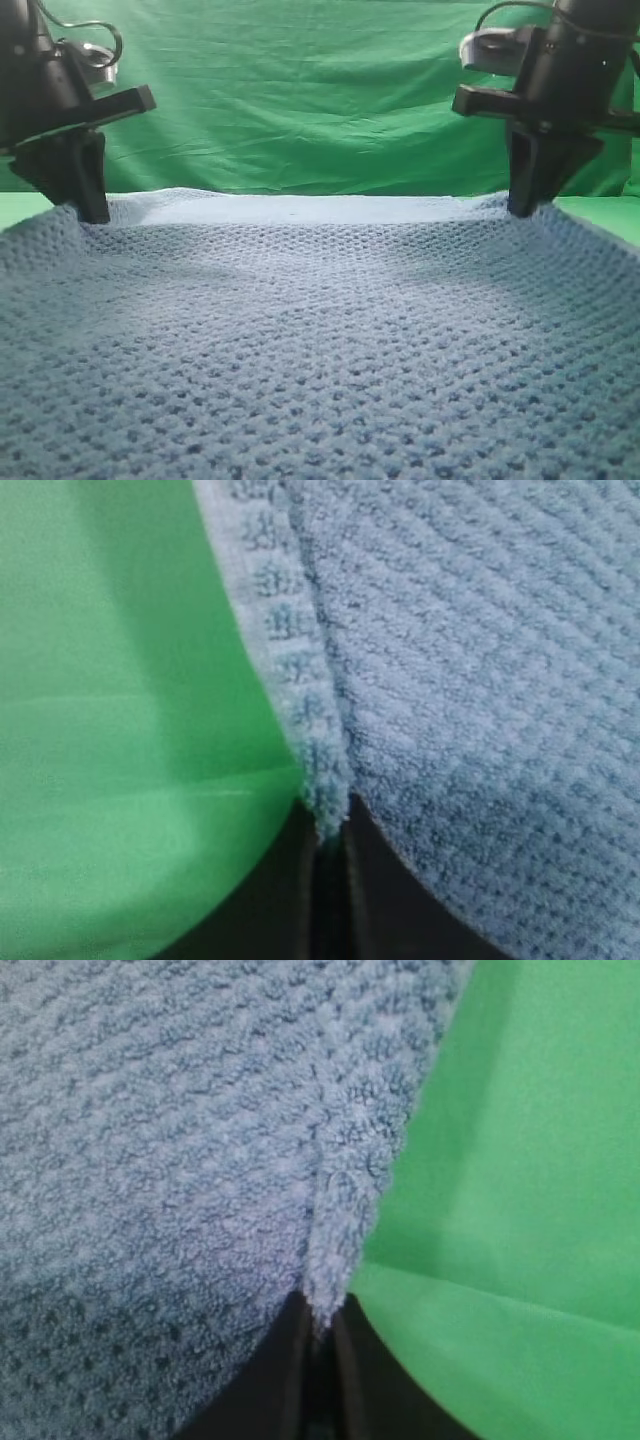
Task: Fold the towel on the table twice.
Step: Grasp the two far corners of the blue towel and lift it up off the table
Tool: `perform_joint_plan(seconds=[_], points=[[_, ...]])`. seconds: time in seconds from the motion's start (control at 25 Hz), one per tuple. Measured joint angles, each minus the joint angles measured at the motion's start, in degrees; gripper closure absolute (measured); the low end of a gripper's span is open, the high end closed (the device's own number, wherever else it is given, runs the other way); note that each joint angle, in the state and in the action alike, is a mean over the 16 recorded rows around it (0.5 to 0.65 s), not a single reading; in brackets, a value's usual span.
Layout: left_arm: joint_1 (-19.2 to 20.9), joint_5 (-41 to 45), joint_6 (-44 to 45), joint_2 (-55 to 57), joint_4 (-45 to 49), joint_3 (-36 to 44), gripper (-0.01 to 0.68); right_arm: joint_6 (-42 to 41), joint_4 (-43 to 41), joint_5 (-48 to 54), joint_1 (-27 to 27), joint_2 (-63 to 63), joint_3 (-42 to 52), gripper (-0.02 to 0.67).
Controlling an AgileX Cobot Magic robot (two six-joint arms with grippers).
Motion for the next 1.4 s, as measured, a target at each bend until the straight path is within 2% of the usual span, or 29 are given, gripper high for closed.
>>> perform_joint_plan(seconds=[0.28,0.56,0.88,1.12,1.4], points=[[0.0,1.8,-1.2,-6.0,2.2,-5.1,0.673,0.3,-1.4,2.1,0.1,-5.5,-6.9,0.649],[-0.1,2.6,-1.9,-10.8,4.0,-15.0,0.673,0.2,-1.9,3.0,0.2,-9.1,-18.5,0.649],[-0.1,-2.0,-1.9,-12.5,3.6,-25.1,0.673,-0.3,-1.8,-0.2,0.2,-10.1,-31.1,0.649],[-0.1,-8.8,0.8,-11.7,-1.5,-28.3,0.673,-2.2,-0.6,-7.0,0.2,-9.0,-35.6,0.649],[-0.1,-18.3,9.8,-8.2,-13.2,-29.5,0.673,-8.8,3.4,-17.7,0.2,-4.5,-37.3,0.649]])
